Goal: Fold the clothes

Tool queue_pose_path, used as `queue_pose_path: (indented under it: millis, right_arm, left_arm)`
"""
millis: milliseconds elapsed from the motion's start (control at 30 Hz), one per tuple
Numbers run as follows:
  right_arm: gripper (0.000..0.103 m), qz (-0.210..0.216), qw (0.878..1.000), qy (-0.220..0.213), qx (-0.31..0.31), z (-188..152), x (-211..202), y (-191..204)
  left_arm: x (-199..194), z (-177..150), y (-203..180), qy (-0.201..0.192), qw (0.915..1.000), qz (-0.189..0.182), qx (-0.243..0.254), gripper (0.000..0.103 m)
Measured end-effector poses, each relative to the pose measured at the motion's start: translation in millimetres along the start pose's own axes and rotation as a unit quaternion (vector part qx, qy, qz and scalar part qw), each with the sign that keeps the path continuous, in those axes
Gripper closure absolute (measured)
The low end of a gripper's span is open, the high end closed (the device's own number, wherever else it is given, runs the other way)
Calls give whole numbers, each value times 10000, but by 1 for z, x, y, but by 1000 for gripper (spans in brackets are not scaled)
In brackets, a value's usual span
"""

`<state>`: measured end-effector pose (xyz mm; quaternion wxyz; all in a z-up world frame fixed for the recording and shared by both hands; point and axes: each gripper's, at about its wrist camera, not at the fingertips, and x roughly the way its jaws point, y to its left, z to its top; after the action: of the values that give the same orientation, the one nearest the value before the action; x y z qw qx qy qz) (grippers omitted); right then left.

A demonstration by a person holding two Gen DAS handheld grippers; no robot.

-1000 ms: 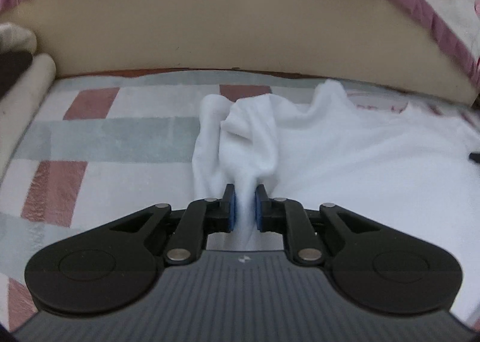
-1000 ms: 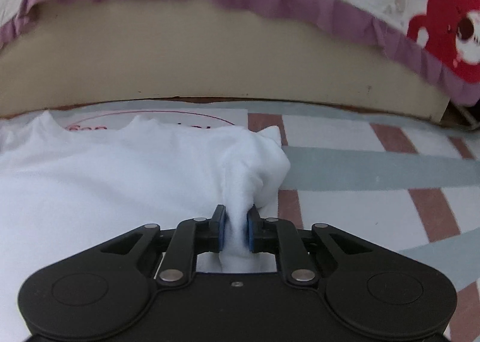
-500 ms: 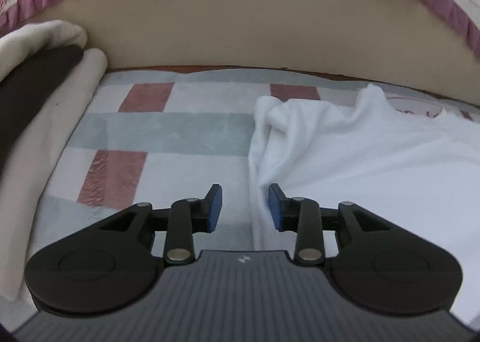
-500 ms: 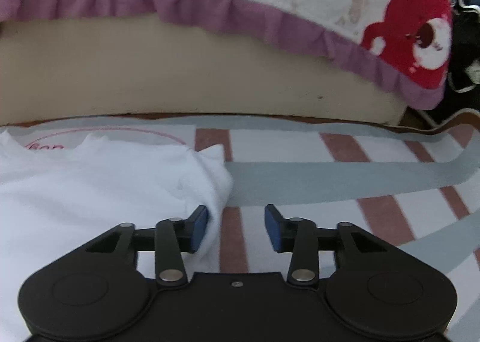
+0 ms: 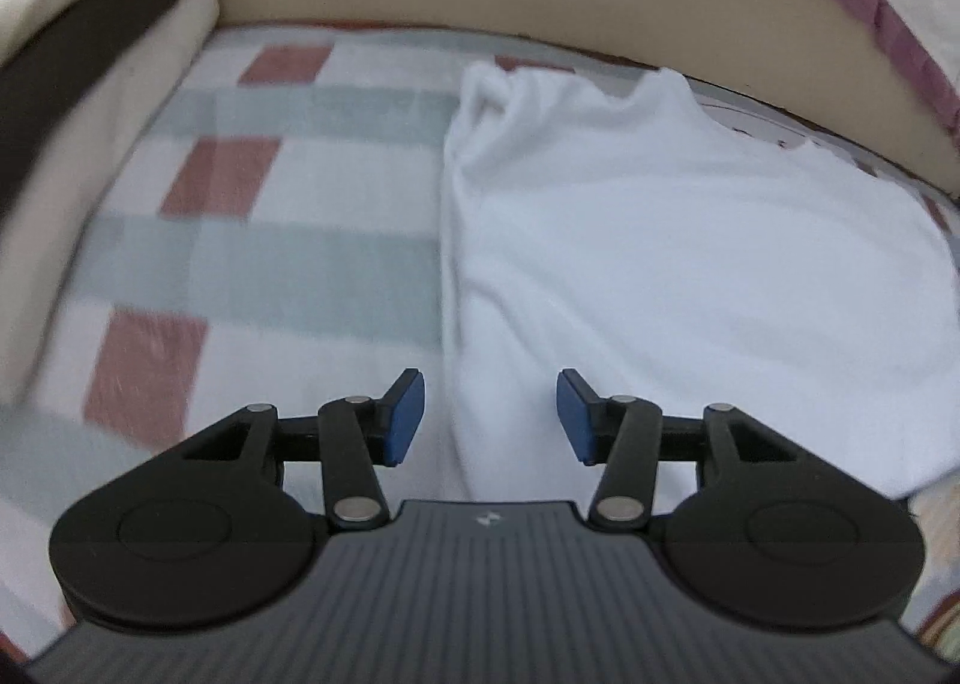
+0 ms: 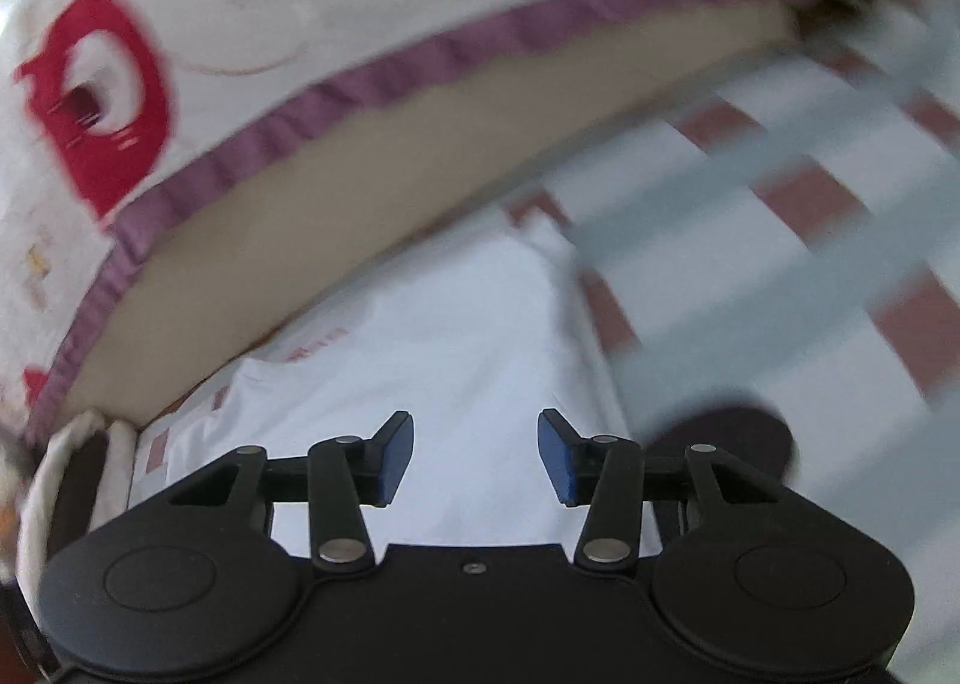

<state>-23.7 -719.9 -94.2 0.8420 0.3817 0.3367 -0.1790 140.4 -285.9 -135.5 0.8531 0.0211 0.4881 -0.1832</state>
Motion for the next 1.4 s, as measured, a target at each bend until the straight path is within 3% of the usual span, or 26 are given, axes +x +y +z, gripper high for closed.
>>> queue_pose_path:
  millis: [233,333,467,633,833,933,1033,1167,1233,1267,1300,1333,1367,1400]
  right_arm:
    - [51,-408,9850,512,1597,-48,-11,-33]
    - [51,-493,9778,676,1918,-70,2,-32]
    - [51,-300,9735,850,2103,-79,14,-28]
    - [50,-283,9729,772,2161,-79,11,-31]
    - [50,-353,9640,1072,2409,-88,23,-36]
    - [49,-442,9624,889,2529,-92,21,-38]
    - [48,-569,9627,619,2573,-96,22,-39]
    - [48,-653,9745,288,2128,-93,26,-26]
    - [48,-754,9799,111,1843,-93,29,-21]
    - [48,-787,9821,10,1710,-93,30,-18]
    - [48,-770,9840,-77,1603,-93,31,-16]
    - [69,-765,9861,-112,1470,-92,32,-14]
    - [90,-768,9886,-125,1292,-89,31,-12]
    - [96,-734,9902,-210,1169,-86,28,-11]
  left_arm:
    - [-12,-18,-4,185,9995,-219,-154,55]
    - [-22,-25,-2,57,9988,-368,-313,55]
    - [-33,-31,8,-84,9955,-683,-654,55]
    - [-25,-49,18,99,9811,-1373,-1362,55]
    - [-14,-70,30,284,9526,-2117,-2167,49]
    - [-3,-70,27,43,9570,-1775,-2296,46]
    - [6,-73,27,-93,9531,-1640,-2543,46]
    - [8,-70,24,-303,9564,-1508,-2483,46]
    - [11,-68,26,-446,9540,-1464,-2577,47]
    - [12,-65,24,-496,9551,-1413,-2558,49]
    - [13,-62,20,-539,9618,-1248,-2376,62]
    - [13,-58,16,-582,9679,-1082,-2193,96]
    - [12,-55,12,-644,9736,-906,-1994,97]
    - [5,-53,8,-760,9791,-703,-1753,97]
